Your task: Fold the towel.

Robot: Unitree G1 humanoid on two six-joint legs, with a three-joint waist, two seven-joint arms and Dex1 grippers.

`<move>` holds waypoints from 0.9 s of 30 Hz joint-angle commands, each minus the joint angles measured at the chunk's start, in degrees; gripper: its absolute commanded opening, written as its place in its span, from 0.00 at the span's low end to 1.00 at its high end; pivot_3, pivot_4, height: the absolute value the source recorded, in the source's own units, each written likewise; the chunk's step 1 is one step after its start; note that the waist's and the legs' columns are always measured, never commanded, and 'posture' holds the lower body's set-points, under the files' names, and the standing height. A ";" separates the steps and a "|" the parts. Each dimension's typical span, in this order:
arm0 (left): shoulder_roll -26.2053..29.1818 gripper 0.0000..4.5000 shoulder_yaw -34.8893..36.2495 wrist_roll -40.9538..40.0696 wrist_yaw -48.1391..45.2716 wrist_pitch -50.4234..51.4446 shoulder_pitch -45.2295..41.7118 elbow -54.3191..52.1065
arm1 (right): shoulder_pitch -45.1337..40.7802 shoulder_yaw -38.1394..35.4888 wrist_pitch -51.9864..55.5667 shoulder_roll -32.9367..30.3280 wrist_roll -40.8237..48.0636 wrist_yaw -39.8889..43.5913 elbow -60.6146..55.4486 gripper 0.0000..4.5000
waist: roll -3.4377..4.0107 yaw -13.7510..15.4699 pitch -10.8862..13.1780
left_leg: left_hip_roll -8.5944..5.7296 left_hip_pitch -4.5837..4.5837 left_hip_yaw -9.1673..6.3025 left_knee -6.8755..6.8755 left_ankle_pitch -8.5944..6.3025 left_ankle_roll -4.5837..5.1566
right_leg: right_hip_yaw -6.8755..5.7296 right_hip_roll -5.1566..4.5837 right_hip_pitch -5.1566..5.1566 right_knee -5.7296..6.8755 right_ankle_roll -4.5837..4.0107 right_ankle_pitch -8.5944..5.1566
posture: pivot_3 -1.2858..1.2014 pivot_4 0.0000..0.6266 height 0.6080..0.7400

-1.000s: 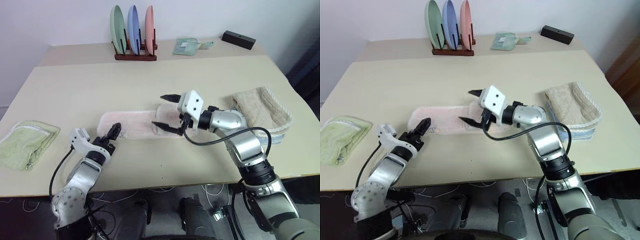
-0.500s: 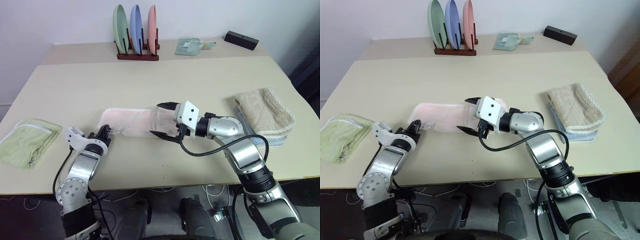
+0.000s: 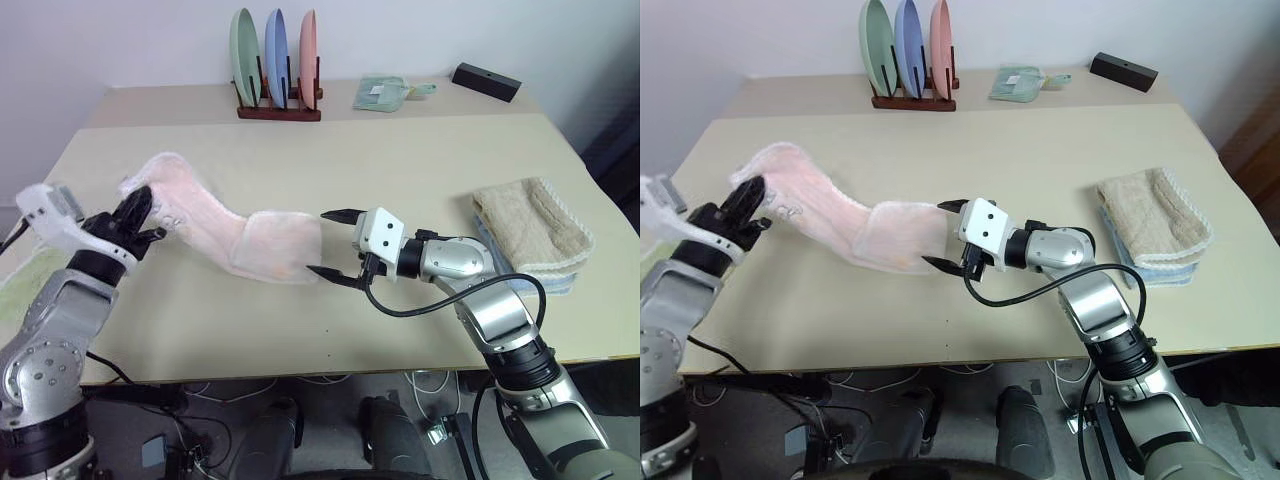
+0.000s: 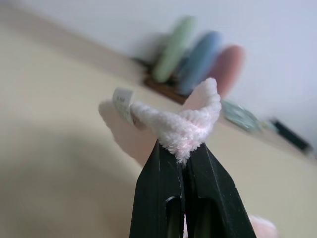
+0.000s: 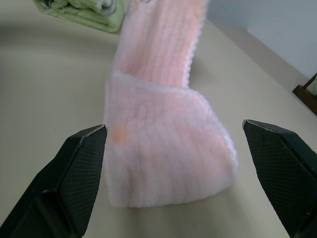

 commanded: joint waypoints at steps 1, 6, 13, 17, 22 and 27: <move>3.69 0.01 -12.54 7.08 -9.70 1.85 -3.82 -4.62 | -0.63 -0.09 -1.72 0.27 -0.72 -0.50 -0.19 1.00 | 0.00 -0.25 0.00 | 0.00 0.00 0.00 -0.01 0.00 0.00 | 0.00 0.00 0.00 -0.02 0.01 0.01 | 0.52 0.24 0.99; 6.02 0.01 -27.24 20.12 -19.15 0.19 -5.67 -2.00 | 0.04 -0.55 -1.78 0.02 -1.43 -1.24 -0.37 1.00 | 0.05 -1.86 0.02 | 0.05 0.01 0.12 -0.24 -0.01 0.02 | 0.05 0.07 -0.16 -0.07 0.06 0.04 | 0.52 0.24 0.99; 4.02 0.01 -32.97 27.79 -26.88 -1.62 -6.25 2.14 | 1.29 -1.53 -1.45 -0.97 -2.06 -2.28 -1.42 1.00 | 0.05 -1.58 0.04 | 0.12 -0.01 0.08 -0.29 -0.01 0.01 | 0.05 0.09 -0.19 -0.08 0.06 0.03 | 0.52 0.24 0.99; 3.65 0.30 -30.79 27.36 -29.06 -0.27 -5.32 1.59 | 1.11 -1.46 -1.73 -1.13 -2.28 -2.73 -0.96 1.00 | 0.05 -1.56 0.04 | 0.14 -0.01 0.06 -0.26 -0.01 0.01 | 0.05 0.08 -0.18 -0.09 0.06 0.04 | 0.52 0.24 0.99; 5.37 0.74 -21.26 19.32 -31.33 4.54 -1.50 -3.03 | -0.08 -2.35 -0.43 -0.37 -0.45 -2.75 -0.54 1.00 | 0.05 -1.98 0.04 | 0.16 -0.01 0.03 -0.26 -0.01 0.01 | 0.05 0.08 -0.19 -0.07 0.06 0.04 | 0.52 0.24 0.99; 5.56 0.61 -4.06 3.37 -30.04 9.67 2.85 -5.32 | -1.79 -4.06 3.05 1.86 3.61 -2.63 -0.46 0.61 | 0.07 -1.74 0.05 | 0.23 -0.01 -0.10 -0.27 -0.01 0.02 | 0.06 0.08 -0.22 -0.04 0.06 0.04 | 0.52 0.24 0.99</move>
